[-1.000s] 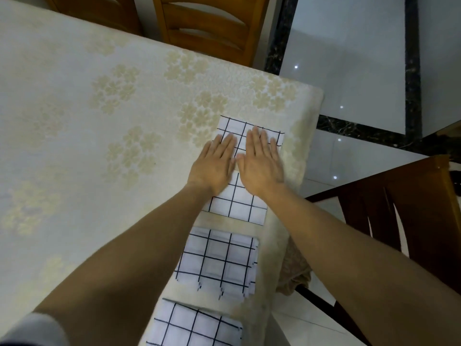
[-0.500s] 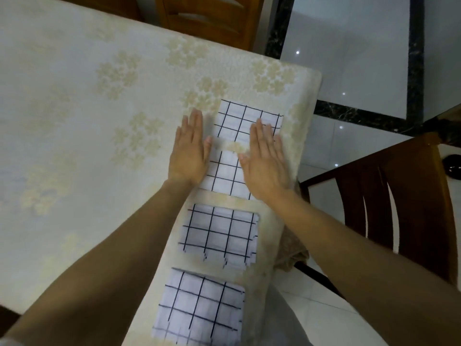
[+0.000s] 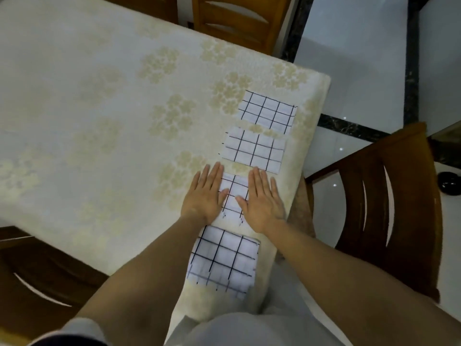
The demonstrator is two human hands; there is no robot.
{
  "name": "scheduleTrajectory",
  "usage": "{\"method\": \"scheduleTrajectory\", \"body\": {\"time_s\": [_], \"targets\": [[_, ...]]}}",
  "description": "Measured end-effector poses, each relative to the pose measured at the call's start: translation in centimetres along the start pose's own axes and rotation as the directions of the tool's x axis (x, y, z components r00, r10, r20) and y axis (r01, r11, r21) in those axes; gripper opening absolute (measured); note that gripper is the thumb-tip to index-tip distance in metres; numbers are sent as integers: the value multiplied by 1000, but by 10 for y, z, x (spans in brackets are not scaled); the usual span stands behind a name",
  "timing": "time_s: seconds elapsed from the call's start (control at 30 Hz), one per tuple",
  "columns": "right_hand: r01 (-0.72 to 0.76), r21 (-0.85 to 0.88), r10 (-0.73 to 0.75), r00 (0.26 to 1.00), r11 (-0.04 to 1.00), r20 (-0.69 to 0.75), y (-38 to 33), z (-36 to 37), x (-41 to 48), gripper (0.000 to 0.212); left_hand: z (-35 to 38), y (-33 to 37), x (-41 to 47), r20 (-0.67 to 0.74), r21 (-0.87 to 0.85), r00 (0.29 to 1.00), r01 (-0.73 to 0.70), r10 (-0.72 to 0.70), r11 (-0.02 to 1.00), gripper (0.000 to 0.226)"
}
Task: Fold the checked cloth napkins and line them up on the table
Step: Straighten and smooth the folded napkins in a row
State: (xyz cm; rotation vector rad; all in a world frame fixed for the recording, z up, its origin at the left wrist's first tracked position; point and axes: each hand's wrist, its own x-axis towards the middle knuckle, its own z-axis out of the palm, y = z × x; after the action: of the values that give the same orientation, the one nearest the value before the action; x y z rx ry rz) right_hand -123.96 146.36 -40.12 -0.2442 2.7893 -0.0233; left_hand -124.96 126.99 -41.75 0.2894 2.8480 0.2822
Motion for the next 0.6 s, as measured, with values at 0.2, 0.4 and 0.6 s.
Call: {"method": "scheduleTrajectory", "body": {"time_s": [0.2,0.4,0.6], "targets": [[144,63,-121,954,988,-275,-37,-14,-62,73,-28,20,-50,-177,-108,976,110,-128,988,66],[53,64,-44,991,997,-128,-56,56,-126,74,28,17,-125,-62,-104,984,159,-166,982,63],[38,36,-38,999,999,-12,-52,59,-131,81,37,15,-127,-48,-33,984,171,-173,985,65]]}}
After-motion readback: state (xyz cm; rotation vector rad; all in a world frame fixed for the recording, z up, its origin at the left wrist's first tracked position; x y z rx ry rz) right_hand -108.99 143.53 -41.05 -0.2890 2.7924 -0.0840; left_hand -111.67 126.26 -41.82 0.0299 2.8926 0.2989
